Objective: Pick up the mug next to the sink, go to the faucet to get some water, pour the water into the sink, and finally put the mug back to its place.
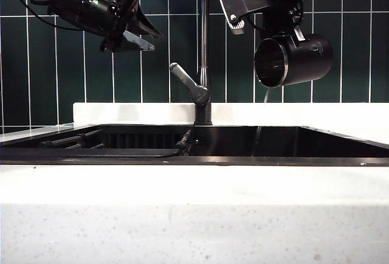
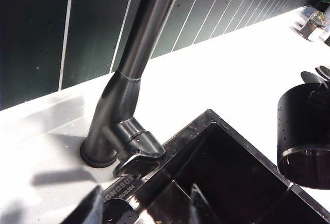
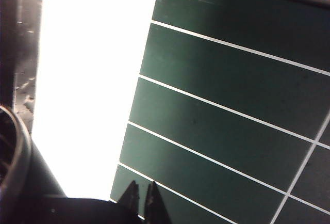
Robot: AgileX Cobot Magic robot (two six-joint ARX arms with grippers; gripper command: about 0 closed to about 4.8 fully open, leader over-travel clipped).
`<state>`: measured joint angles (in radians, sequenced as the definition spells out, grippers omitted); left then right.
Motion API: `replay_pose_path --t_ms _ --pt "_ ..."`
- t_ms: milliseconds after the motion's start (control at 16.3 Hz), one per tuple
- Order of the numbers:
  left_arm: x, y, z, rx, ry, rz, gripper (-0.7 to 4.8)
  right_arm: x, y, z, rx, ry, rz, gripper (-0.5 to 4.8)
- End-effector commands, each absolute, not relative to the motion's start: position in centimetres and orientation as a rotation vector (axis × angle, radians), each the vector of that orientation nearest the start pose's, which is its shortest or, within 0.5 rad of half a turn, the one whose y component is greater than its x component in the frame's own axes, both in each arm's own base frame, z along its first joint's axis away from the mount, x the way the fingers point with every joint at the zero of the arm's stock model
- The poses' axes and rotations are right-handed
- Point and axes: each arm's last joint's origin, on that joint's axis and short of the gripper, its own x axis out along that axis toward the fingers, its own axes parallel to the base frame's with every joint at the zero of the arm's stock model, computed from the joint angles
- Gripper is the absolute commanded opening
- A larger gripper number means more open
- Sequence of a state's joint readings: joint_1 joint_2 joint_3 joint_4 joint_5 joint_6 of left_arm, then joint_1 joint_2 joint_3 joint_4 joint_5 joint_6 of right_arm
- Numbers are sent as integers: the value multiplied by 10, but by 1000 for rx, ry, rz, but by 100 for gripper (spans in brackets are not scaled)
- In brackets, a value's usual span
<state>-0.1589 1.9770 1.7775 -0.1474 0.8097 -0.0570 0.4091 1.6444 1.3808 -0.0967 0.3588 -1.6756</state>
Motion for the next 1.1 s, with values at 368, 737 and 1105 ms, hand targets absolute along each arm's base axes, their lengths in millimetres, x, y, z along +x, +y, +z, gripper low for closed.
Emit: replay_pose_path --t_ms 368,737,1105 --pt "446 -94 327 -111 370 -963 210 365 100 335 -1112 349 45 16" --pt "439 -100 331 -43 352 -1014 210 376 42 330 -340 377 -51 -1" --pt "418 -115 356 73 277 -1045 206 378 -22 330 -112 348 -151 -1"
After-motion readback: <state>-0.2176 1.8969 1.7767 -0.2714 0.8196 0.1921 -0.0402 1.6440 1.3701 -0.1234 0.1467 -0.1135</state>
